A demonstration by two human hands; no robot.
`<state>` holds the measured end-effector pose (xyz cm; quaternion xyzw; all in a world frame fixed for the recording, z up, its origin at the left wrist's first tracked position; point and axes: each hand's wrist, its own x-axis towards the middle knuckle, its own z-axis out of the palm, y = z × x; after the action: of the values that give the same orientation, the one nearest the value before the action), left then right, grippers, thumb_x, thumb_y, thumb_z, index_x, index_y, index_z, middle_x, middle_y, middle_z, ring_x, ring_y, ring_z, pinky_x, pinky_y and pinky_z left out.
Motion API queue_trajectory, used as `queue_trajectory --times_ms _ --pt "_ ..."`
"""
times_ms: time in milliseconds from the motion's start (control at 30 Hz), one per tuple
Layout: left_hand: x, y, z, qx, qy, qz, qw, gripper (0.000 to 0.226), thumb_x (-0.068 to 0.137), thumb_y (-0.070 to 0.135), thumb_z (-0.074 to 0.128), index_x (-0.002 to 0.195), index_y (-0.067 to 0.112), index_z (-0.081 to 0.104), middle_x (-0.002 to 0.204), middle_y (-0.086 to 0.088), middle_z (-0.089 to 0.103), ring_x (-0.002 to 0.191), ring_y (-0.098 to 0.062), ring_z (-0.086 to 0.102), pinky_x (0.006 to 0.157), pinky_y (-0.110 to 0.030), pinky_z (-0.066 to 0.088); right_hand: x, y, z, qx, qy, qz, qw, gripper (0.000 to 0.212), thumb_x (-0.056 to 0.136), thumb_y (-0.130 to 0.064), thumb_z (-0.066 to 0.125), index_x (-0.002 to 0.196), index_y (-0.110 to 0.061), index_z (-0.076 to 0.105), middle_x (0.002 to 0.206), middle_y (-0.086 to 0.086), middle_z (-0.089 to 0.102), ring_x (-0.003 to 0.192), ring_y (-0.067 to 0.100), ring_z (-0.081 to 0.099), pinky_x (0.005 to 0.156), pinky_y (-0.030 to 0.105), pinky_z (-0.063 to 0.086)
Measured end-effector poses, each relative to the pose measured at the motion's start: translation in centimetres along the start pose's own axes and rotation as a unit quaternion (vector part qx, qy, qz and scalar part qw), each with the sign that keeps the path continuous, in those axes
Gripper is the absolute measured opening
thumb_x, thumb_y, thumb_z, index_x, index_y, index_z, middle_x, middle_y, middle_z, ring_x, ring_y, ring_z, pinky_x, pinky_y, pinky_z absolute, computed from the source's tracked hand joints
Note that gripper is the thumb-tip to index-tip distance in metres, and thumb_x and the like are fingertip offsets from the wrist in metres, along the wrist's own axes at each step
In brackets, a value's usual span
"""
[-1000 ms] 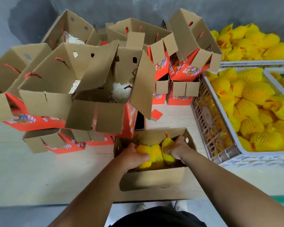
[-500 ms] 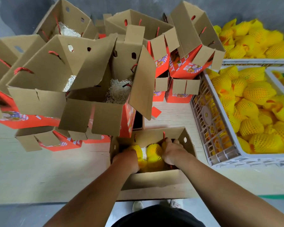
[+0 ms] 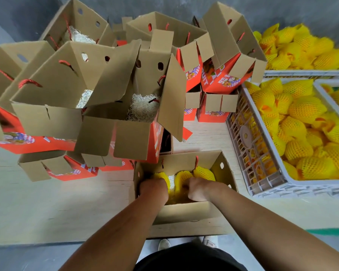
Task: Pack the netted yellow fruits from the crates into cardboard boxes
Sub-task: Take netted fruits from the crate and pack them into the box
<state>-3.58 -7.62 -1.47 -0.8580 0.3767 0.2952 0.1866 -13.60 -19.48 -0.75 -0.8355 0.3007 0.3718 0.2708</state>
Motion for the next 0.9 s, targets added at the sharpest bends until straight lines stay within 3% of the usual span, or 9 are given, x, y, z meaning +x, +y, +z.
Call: queue_trajectory --times_ms 100,233,400,500,567,667,767,833,900 --pt "-0.1 0.0 0.2 -0.001 0.034 0.036 0.999 0.028 0.097 0.011 0.057 0.124 0.012 0.063 0.130 -0.010 0.063 0.122 -0.032 0.060 0.099 -0.044 0.053 0.0 0.4 -0.3 0.006 -0.015 -0.023 1.000 0.052 0.103 -0.025 0.051 0.154 -0.027 0.042 0.151 0.004 0.051 0.131 0.028 0.054 0.103 0.029 0.046" --pt "0.6 -0.8 0.3 -0.092 -0.057 0.074 0.991 0.034 0.104 0.020 0.051 0.135 0.010 0.061 0.138 -0.011 0.060 0.126 -0.032 0.058 0.111 -0.040 0.045 0.2 0.8 -0.4 0.053 -0.001 -0.026 0.998 0.052 0.101 -0.019 0.050 0.151 -0.028 0.043 0.130 0.005 0.059 0.108 0.026 0.060 0.076 0.021 0.043" --pt "0.1 -0.9 -1.3 -0.104 -0.057 0.116 0.986 0.034 0.102 0.032 0.056 0.127 0.014 0.068 0.125 -0.009 0.067 0.114 -0.029 0.063 0.105 -0.042 0.051 -0.3 1.0 -1.0 0.055 0.021 -0.040 0.998 0.046 0.101 -0.026 0.053 0.147 -0.027 0.046 0.131 0.007 0.060 0.114 0.026 0.059 0.084 0.024 0.040" --pt "-0.7 0.7 -2.7 -0.211 -0.009 0.189 0.959 0.021 0.097 0.032 0.059 0.095 0.013 0.070 0.095 -0.008 0.070 0.092 -0.029 0.066 0.082 -0.036 0.054 -1.2 1.2 -1.8 0.093 0.076 -0.066 0.991 0.035 0.099 -0.023 0.052 0.134 -0.025 0.056 0.122 0.005 0.064 0.103 0.023 0.058 0.085 0.026 0.045" --pt "-1.0 2.2 -3.6 -0.264 0.060 0.226 0.936 0.018 0.096 0.014 0.054 0.079 0.013 0.055 0.083 -0.012 0.062 0.084 -0.032 0.062 0.069 -0.032 0.041 -2.1 1.5 -2.6 0.139 0.129 -0.096 0.977 0.025 0.100 -0.016 0.046 0.120 -0.018 0.061 0.112 0.007 0.067 0.101 0.026 0.062 0.084 0.031 0.049" --pt "-1.7 4.6 -4.9 -0.320 0.198 0.245 0.893 0.039 0.094 0.000 0.050 0.068 0.026 0.041 0.069 0.005 0.048 0.071 -0.018 0.048 0.057 -0.019 0.026 -3.9 2.4 -4.1 0.219 0.212 -0.143 0.941 0.028 0.100 -0.006 0.040 0.116 -0.013 0.061 0.113 0.008 0.068 0.106 0.024 0.063 0.093 0.035 0.051" --pt "-1.9 7.4 -6.5 -0.429 0.243 0.251 0.833 0.037 0.096 0.002 0.051 0.073 0.032 0.047 0.070 0.014 0.047 0.064 0.000 0.048 0.055 -0.013 0.031 -5.7 4.2 -5.8 0.282 0.308 -0.185 0.890 0.042 0.093 0.004 0.041 0.119 -0.017 0.066 0.115 0.001 0.071 0.109 0.014 0.063 0.097 0.027 0.049" --pt "-1.8 9.6 -7.8 -0.459 0.239 0.268 0.812 0.025 0.098 0.005 0.051 0.095 0.026 0.063 0.085 0.011 0.061 0.078 0.003 0.057 0.067 -0.013 0.040 -6.9 6.0 -6.9 0.299 0.366 -0.201 0.858 0.046 0.088 0.009 0.042 0.116 -0.017 0.069 0.110 -0.003 0.072 0.105 0.008 0.064 0.094 0.019 0.048" --pt "-1.7 12.1 -9.5 -0.485 0.218 0.297 0.793 0.027 0.097 0.005 0.050 0.110 0.022 0.067 0.105 0.003 0.070 0.099 -0.008 0.065 0.086 -0.026 0.051 -8.0 8.5 -7.9 0.309 0.406 -0.208 0.835 0.047 0.085 0.012 0.042 0.113 -0.015 0.069 0.106 -0.003 0.072 0.103 0.007 0.065 0.091 0.019 0.049"
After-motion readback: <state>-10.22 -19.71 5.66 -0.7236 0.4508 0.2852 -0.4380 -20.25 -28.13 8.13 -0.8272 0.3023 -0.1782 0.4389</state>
